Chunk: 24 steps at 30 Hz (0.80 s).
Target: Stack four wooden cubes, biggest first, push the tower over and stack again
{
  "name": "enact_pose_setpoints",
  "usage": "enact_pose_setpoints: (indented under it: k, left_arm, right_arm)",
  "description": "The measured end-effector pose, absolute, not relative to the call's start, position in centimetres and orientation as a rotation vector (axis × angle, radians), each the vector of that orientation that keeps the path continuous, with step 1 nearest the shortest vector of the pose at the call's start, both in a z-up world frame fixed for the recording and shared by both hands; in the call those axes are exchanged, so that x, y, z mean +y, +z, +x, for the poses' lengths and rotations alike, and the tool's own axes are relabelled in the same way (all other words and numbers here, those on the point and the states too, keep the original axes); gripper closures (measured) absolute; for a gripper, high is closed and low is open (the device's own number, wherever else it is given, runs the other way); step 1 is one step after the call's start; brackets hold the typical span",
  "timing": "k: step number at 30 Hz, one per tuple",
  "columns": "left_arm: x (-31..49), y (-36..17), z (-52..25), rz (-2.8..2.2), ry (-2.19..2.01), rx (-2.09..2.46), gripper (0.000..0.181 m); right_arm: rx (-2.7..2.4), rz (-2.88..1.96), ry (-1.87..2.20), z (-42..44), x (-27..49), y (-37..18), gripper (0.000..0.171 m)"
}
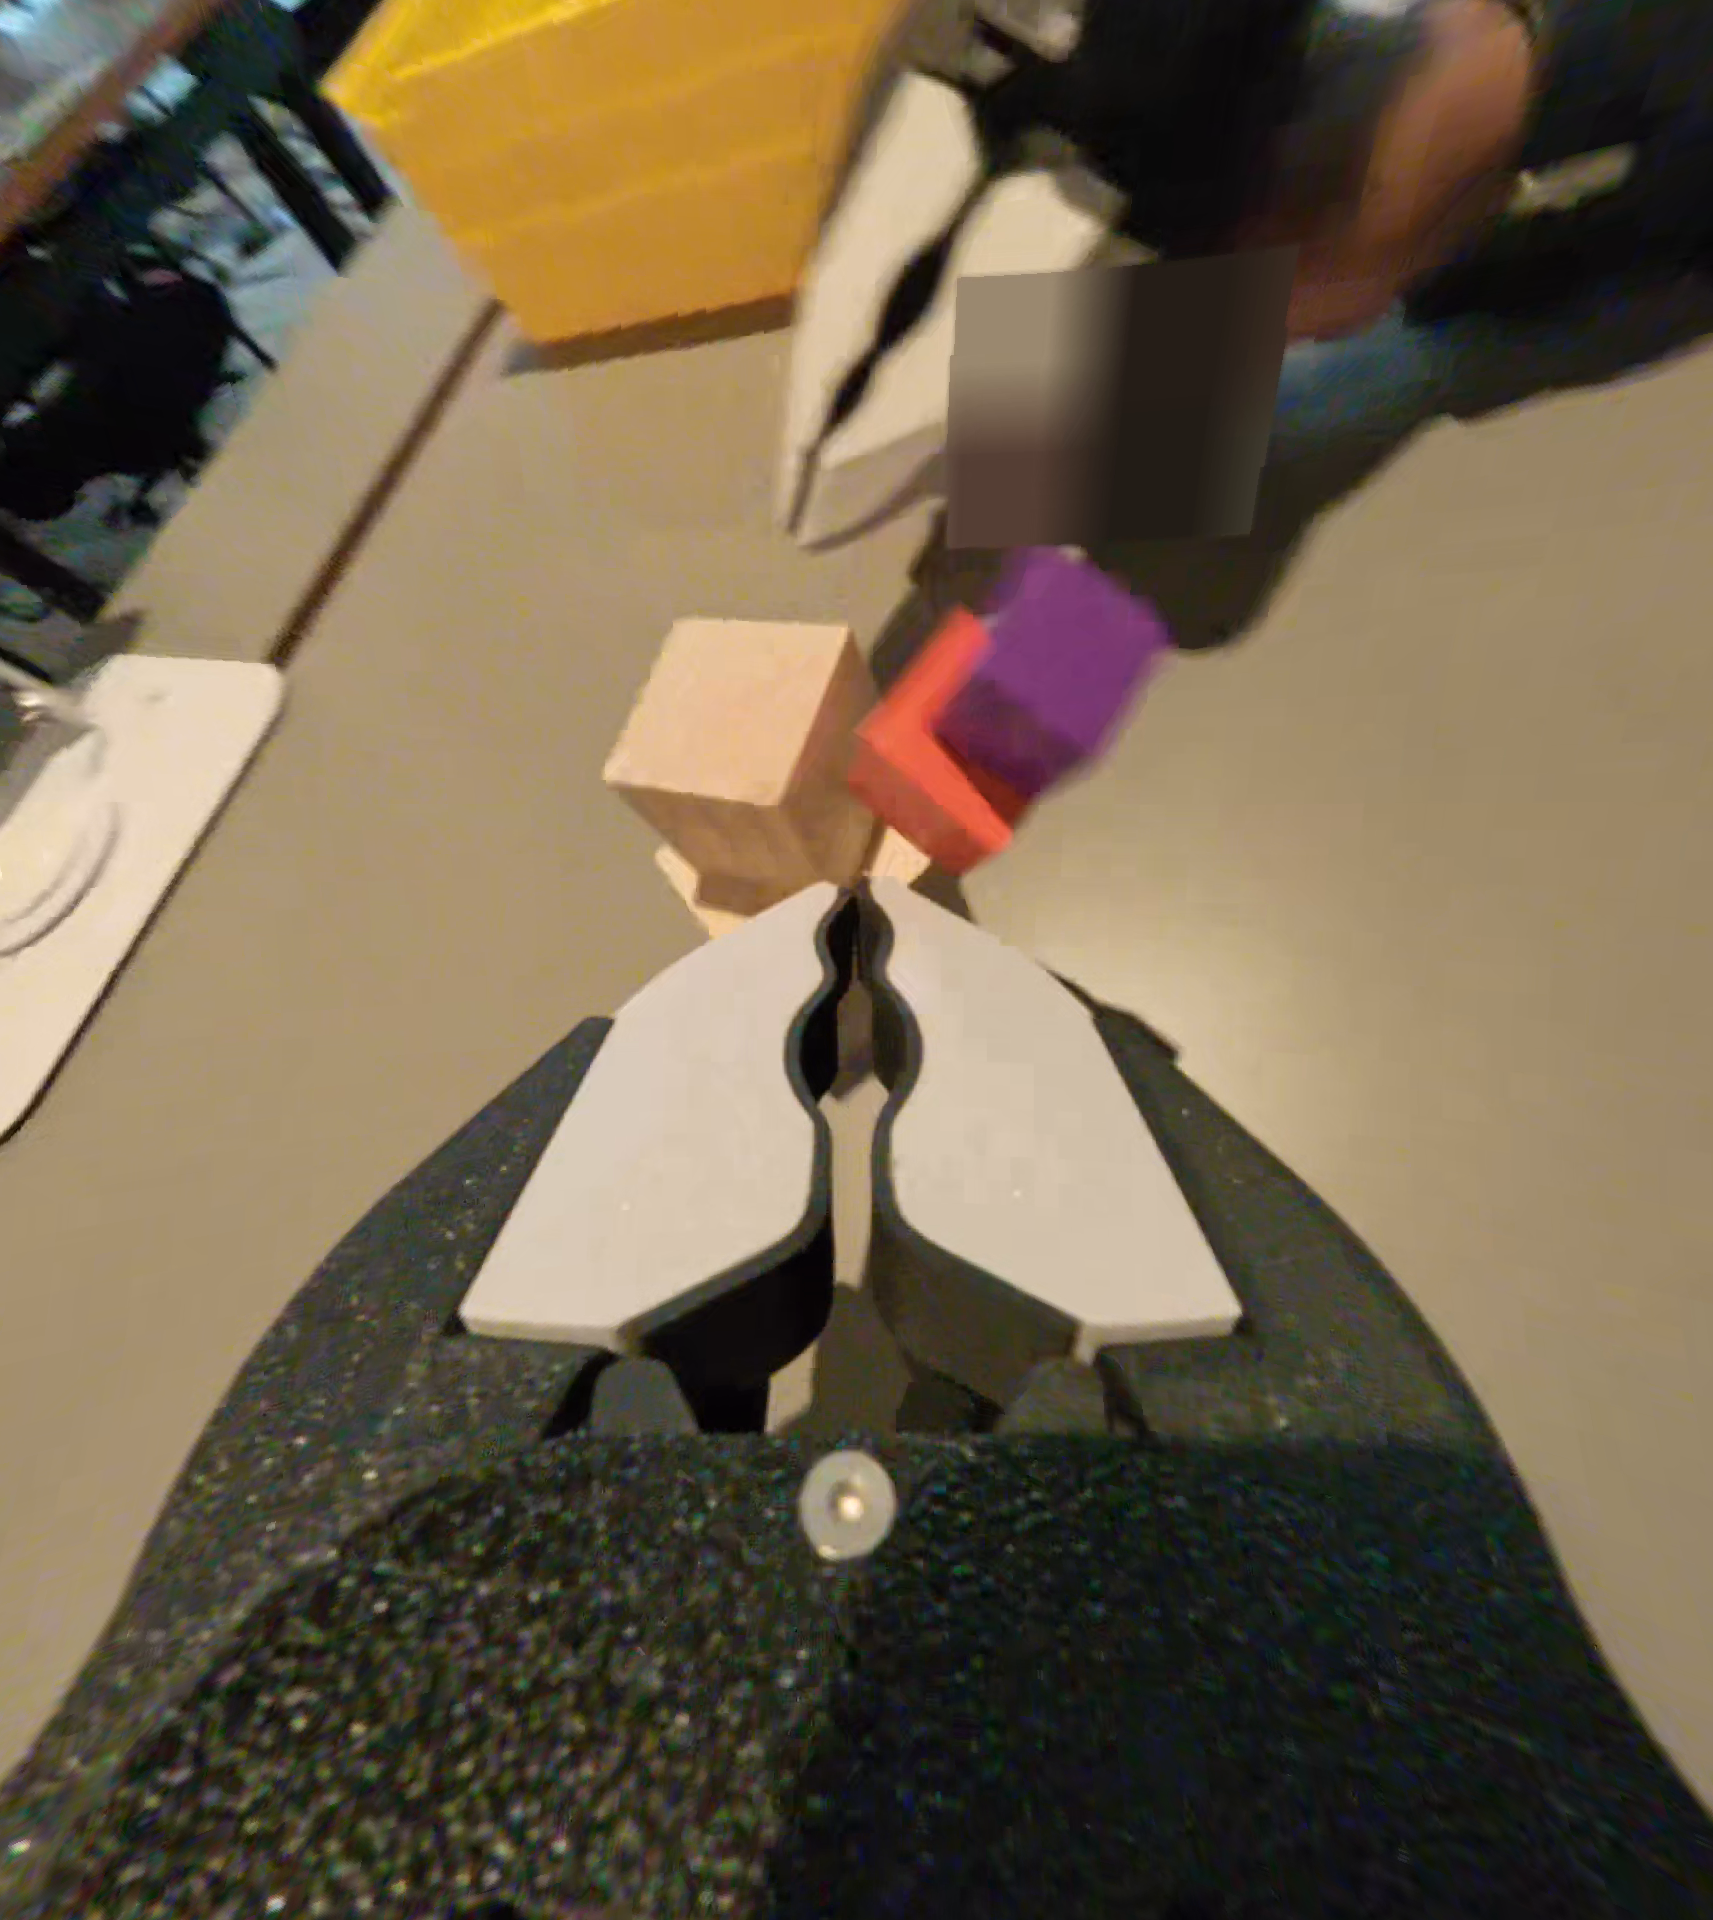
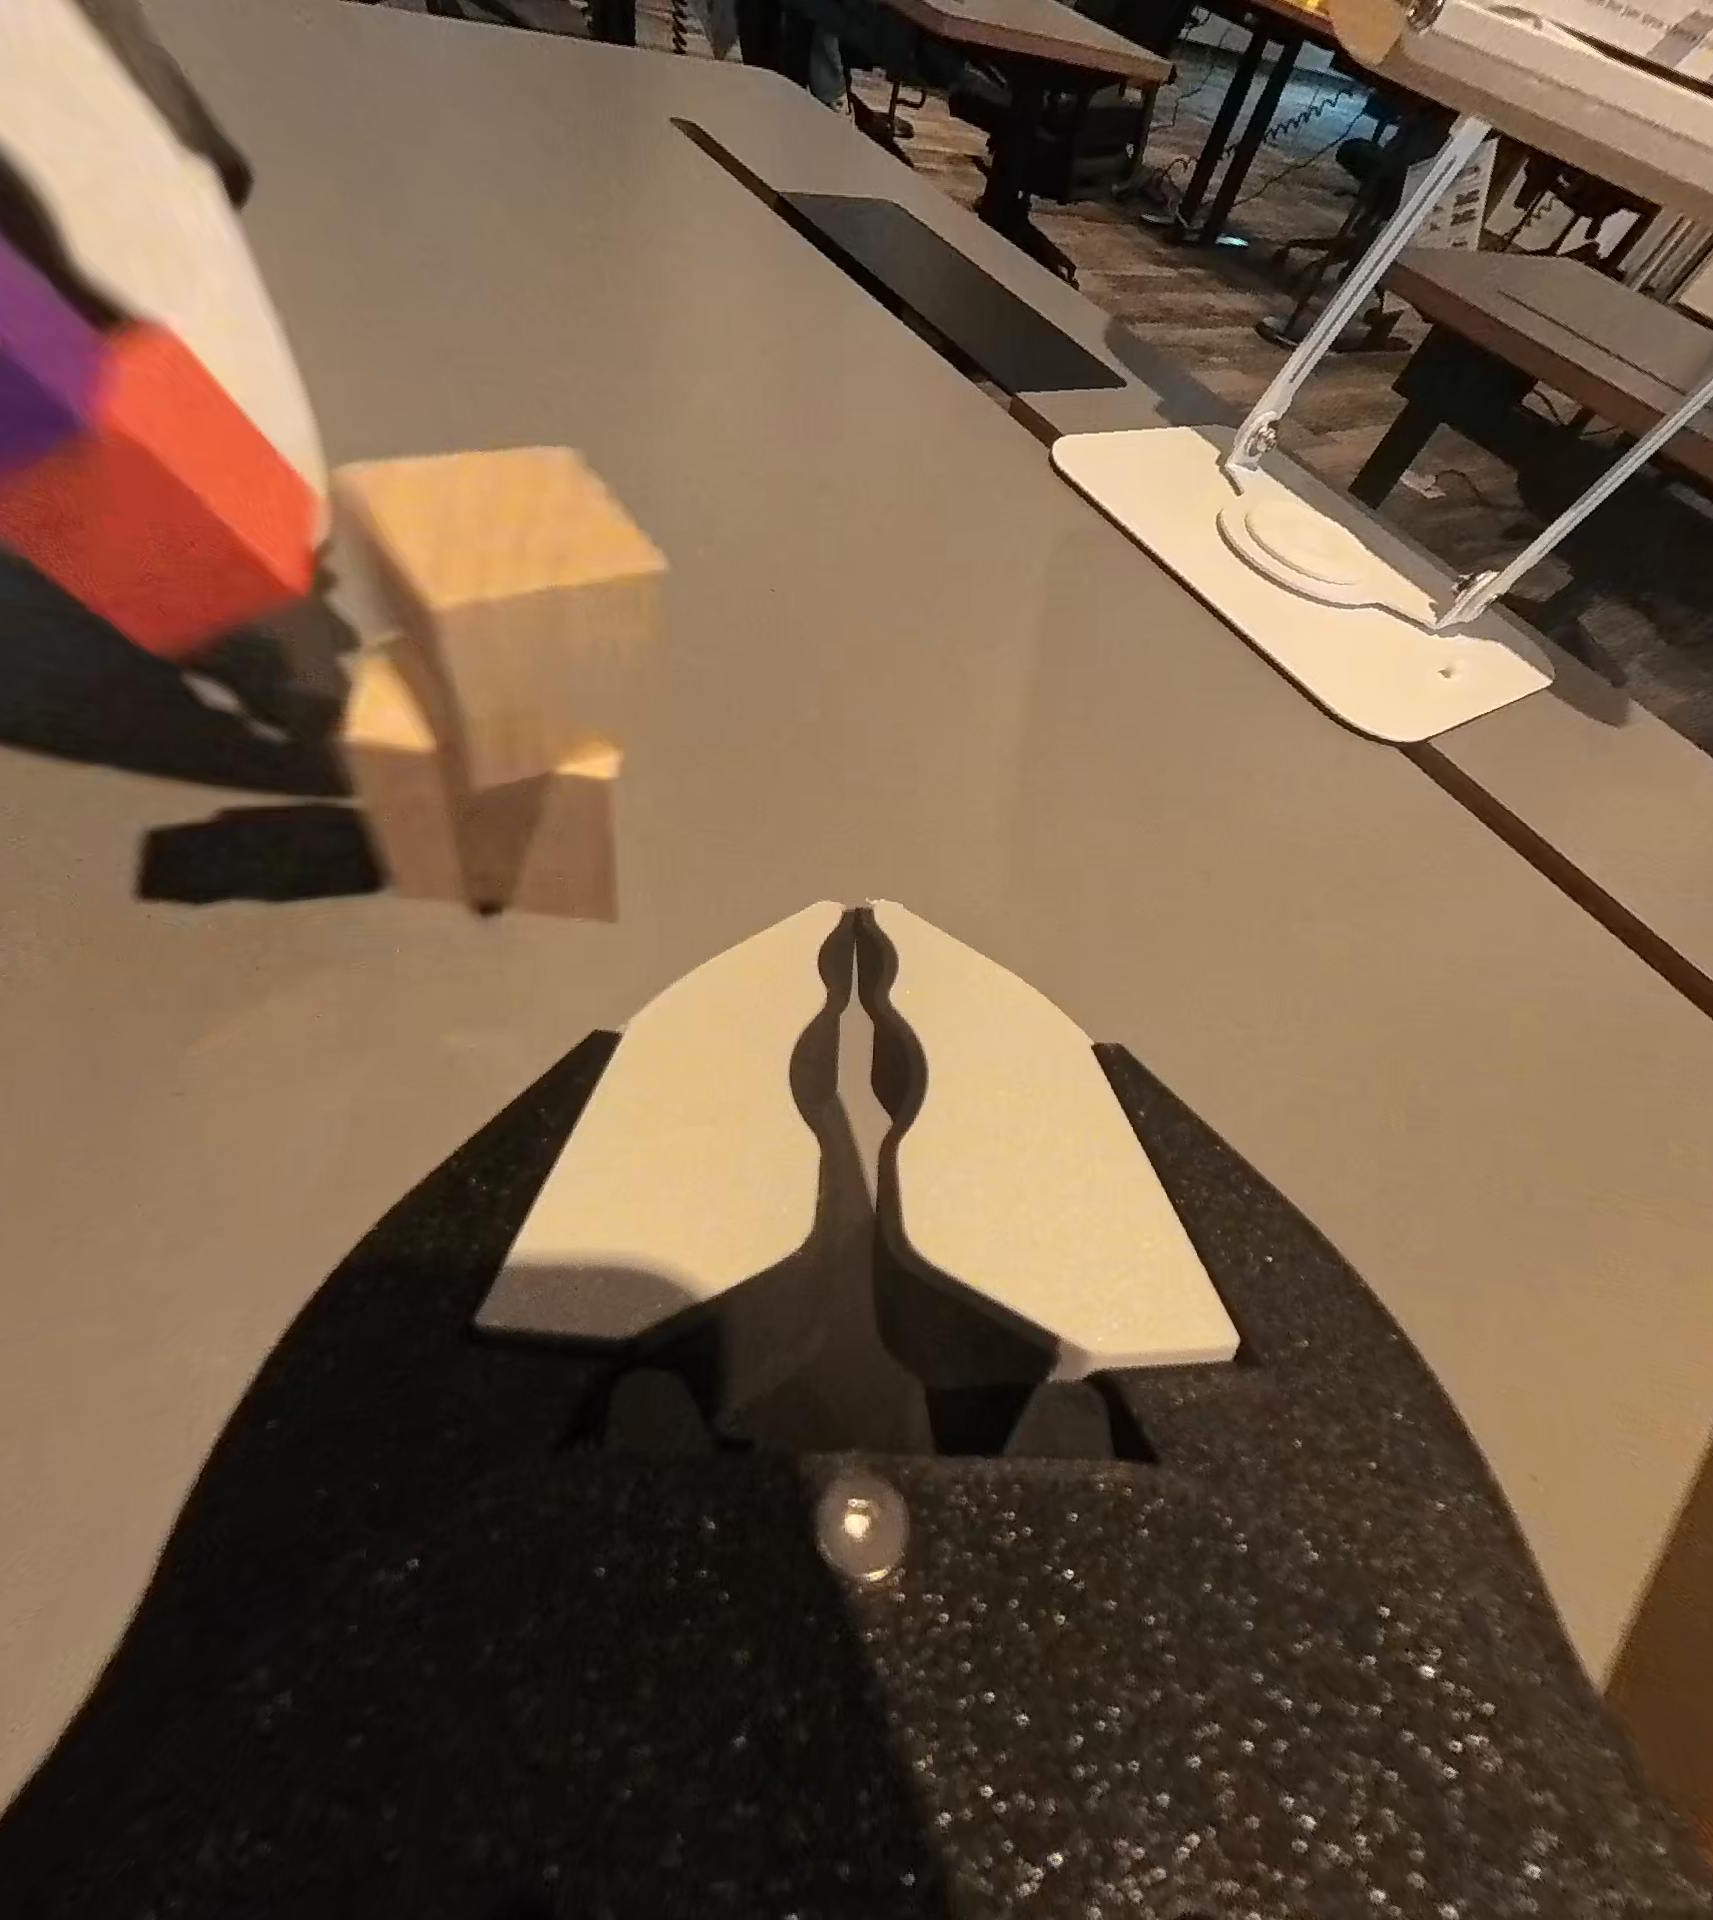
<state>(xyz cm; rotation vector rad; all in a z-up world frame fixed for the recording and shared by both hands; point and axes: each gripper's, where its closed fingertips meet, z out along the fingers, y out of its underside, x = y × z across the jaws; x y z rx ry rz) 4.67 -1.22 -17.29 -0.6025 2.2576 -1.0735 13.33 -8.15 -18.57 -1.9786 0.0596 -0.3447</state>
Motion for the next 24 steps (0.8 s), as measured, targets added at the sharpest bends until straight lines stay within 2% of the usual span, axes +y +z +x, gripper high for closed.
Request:
enact_pose_setpoints:
  k: [8,18,21,24]
  left_arm:
    - [2.5,-13.8,5.8,-0.7,-1.195,2.05,0.181]
    - [7.2,-17.0,11.3,-0.929,-1.002,1.877,0.181]
    - [6.0,-17.4,12.6,-0.964,-1.029,1.882,0.181]
    - [2.2,-17.1,12.3,-0.782,-1.041,1.976,0.181]
  right_arm:
    - [0.062,-1.982,-0.34,13.3,-8.1,-18.7,0.171]
    - [0.07,-1.995,-0.348,13.4,-8.0,-18.9,0.171]
    - [0.07,-2.001,-0.359,13.5,-8.0,-19.0,0.171]
    - [0.067,-2.004,-0.364,13.5,-8.0,-19.0,0.171]
